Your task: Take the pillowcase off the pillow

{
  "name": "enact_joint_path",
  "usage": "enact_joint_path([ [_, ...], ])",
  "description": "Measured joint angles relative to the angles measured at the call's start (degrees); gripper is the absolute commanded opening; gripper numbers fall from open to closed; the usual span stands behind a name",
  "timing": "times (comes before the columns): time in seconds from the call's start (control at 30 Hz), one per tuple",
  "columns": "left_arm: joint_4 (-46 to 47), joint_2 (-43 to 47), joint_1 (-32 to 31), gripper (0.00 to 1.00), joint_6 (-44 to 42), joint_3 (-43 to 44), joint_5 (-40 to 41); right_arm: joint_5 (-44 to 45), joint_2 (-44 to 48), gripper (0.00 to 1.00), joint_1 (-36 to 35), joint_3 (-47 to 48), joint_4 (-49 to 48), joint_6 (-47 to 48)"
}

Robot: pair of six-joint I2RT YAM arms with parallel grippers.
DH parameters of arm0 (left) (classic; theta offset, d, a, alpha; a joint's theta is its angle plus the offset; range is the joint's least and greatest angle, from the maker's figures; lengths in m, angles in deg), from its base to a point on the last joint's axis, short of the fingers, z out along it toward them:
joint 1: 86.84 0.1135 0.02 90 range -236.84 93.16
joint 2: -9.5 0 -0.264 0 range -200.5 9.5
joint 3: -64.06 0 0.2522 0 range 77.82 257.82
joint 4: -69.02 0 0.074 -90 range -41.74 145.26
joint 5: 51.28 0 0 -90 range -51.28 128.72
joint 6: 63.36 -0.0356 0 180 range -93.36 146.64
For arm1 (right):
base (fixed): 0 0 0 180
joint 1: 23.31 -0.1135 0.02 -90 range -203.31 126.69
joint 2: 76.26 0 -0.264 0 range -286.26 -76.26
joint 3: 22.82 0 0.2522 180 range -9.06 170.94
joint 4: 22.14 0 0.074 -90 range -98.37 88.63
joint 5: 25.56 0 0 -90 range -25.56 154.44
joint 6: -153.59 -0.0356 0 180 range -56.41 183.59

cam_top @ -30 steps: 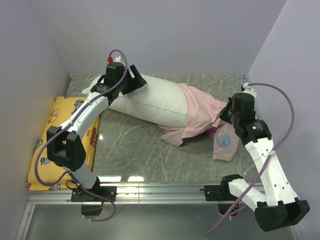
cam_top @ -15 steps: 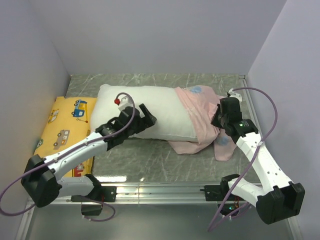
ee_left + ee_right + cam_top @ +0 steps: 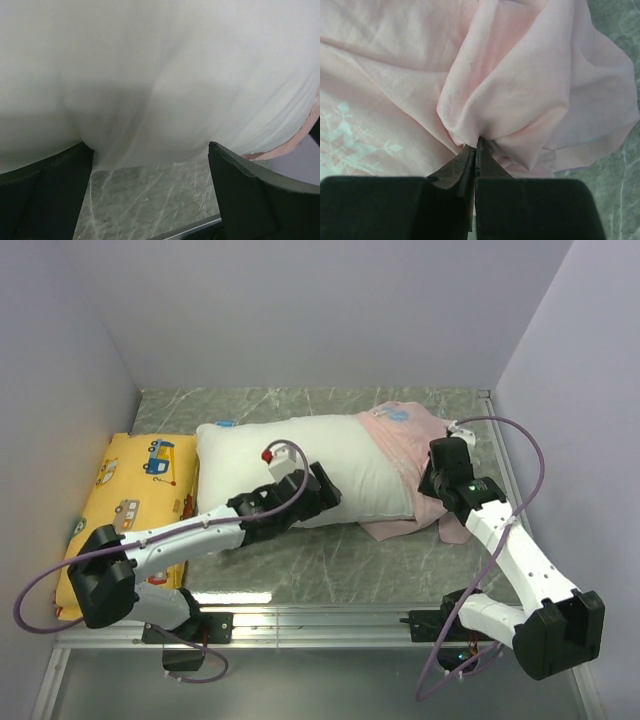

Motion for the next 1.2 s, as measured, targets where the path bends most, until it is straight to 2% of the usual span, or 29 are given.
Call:
enact_joint_path([
  [0.07,-1.33,-0.13,2.23,0.99,-0.9,1.81,-0.5,0.09,-0.83,0.0,-0.96,-0.24,-0.66,-0.02],
  [0.13,-1.88,-1.46,7.26,0.95,-2.97,4.85,-2.78,0.33,-1.53,0.0,-2.56,-0.66,-1.38,-0.15],
  [0.27,-3.37,-9.88,17.51,0.9,-8.35,14.36,-7.96,0.85,-2.84,0.0,-7.58,-0.94,-3.04,-1.11],
  [0.4,-4.87,-19.56,24.13,0.95,-13.88,24.98,-11.78,0.2,-4.85,0.0,-12.74,-0.94,-4.76,-2.73],
  [0.53,-8.5,-24.11,27.12,0.99,-17.68,33.9,-13.03,-0.44,-7.17,0.0,-16.17,-0.96,-6.23,-3.72],
  [0.63,-11.56,-23.78,27.36,0.99,-19.02,37.68,-11.17,-0.35,-8.26,0.0,-16.39,-1.22,-6.54,-3.96],
  [0.77,-13.27,-19.52,27.34,0.99,-19.12,35.15,-8.66,-0.44,-8.96,0.0,-16.39,-1.62,-6.69,-4.31],
  [0.93,-12.41,-8.09,27.5,0.99,-17.27,21.29,-9.07,-0.39,-8.94,0.0,-16.39,-1.62,-6.64,-4.39],
  [1.07,-7.61,-1.68,26.16,0.99,-13.94,10.49,-11.5,-0.37,-8.94,0.0,-16.39,-1.62,-6.64,-4.52],
  [1.2,-0.9,-2.45,20.76,0.99,-10.54,4.96,-14.12,-0.37,-8.92,0.0,-16.39,-1.62,-6.6,-4.55],
])
